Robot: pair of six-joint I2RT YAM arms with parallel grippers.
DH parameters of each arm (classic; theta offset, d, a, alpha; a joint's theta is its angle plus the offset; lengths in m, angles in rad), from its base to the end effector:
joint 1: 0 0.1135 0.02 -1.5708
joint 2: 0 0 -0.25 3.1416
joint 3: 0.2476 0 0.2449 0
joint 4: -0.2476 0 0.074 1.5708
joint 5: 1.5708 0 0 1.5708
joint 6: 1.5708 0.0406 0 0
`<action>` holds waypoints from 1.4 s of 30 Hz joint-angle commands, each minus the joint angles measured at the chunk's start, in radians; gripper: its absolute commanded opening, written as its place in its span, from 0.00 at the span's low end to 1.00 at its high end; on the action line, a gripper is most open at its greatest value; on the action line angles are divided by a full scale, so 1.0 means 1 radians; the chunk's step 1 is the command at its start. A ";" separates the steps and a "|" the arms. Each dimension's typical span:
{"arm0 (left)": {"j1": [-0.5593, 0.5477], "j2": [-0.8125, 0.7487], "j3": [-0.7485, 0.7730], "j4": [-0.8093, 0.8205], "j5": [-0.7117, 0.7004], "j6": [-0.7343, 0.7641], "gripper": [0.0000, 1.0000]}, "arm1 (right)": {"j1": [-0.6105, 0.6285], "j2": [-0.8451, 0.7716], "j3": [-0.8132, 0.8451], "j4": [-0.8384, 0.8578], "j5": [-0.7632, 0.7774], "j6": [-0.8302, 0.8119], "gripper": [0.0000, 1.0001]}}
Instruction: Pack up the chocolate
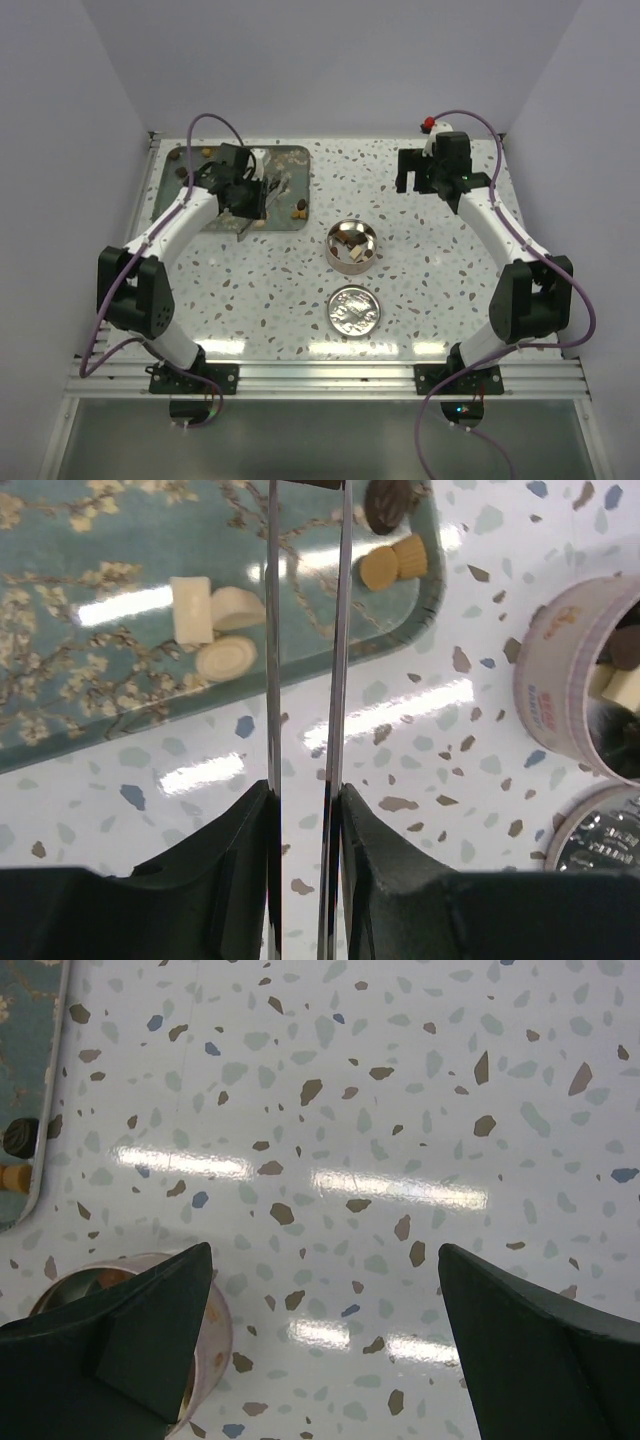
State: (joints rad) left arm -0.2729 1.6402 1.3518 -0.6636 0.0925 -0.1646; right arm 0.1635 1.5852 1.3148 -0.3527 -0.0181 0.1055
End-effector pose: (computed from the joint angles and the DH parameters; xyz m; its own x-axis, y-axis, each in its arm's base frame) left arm 0.3345 -0.0975 0.2597 -0.8263 0.0618 -0.5599 0.1871 0.9676 -0.1693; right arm 0.3566 0.0596 0.2910 -0.5912 0.0092 -0.8064 -0.1156 0.9886 0.0960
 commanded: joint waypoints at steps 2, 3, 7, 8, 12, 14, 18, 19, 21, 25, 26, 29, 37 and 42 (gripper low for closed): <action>-0.107 -0.092 -0.029 0.024 0.029 -0.036 0.30 | -0.001 -0.031 0.024 -0.012 -0.002 0.005 0.98; -0.127 -0.109 -0.048 0.031 0.026 -0.044 0.30 | 0.001 -0.036 0.018 -0.012 -0.003 0.005 0.99; -0.242 -0.135 -0.074 0.045 0.013 -0.059 0.29 | 0.001 -0.053 0.006 -0.011 -0.006 0.013 0.99; -0.256 -0.138 -0.074 0.044 0.012 -0.062 0.30 | 0.001 -0.056 0.001 -0.011 -0.009 0.014 0.98; -0.331 -0.161 -0.065 0.041 -0.002 -0.091 0.30 | 0.001 -0.067 -0.011 -0.015 -0.013 0.014 0.98; -0.373 -0.168 -0.063 0.032 -0.008 -0.096 0.30 | 0.001 -0.073 -0.014 -0.020 -0.013 0.011 0.98; -0.417 -0.171 -0.079 0.016 -0.014 -0.118 0.30 | -0.001 -0.090 -0.034 -0.020 -0.008 0.011 0.98; -0.434 -0.171 -0.082 0.015 -0.016 -0.122 0.30 | 0.001 -0.096 -0.035 -0.020 -0.006 0.011 0.98; -0.451 -0.163 -0.080 0.007 -0.031 -0.133 0.31 | 0.001 -0.099 -0.043 -0.020 -0.006 0.011 0.98; -0.506 -0.149 -0.066 -0.034 -0.056 -0.142 0.32 | 0.001 -0.113 -0.046 -0.020 0.003 0.008 0.98; -0.514 -0.146 -0.072 -0.036 -0.057 -0.145 0.33 | 0.001 -0.113 -0.046 -0.022 0.004 0.007 0.98; -0.534 -0.140 -0.079 -0.039 -0.060 -0.151 0.37 | 0.001 -0.113 -0.046 -0.020 0.003 0.007 0.98; -0.551 -0.137 -0.068 -0.044 -0.077 -0.168 0.45 | 0.001 -0.113 -0.057 -0.015 -0.003 0.008 0.98; -0.551 -0.149 -0.043 -0.050 -0.089 -0.174 0.42 | 0.001 -0.113 -0.063 -0.011 -0.003 0.011 0.99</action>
State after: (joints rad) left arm -0.8196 1.5108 1.2762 -0.7120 0.0212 -0.3225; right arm 0.1635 1.5093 1.2556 -0.3744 -0.0174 0.1116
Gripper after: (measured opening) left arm 0.427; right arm 0.985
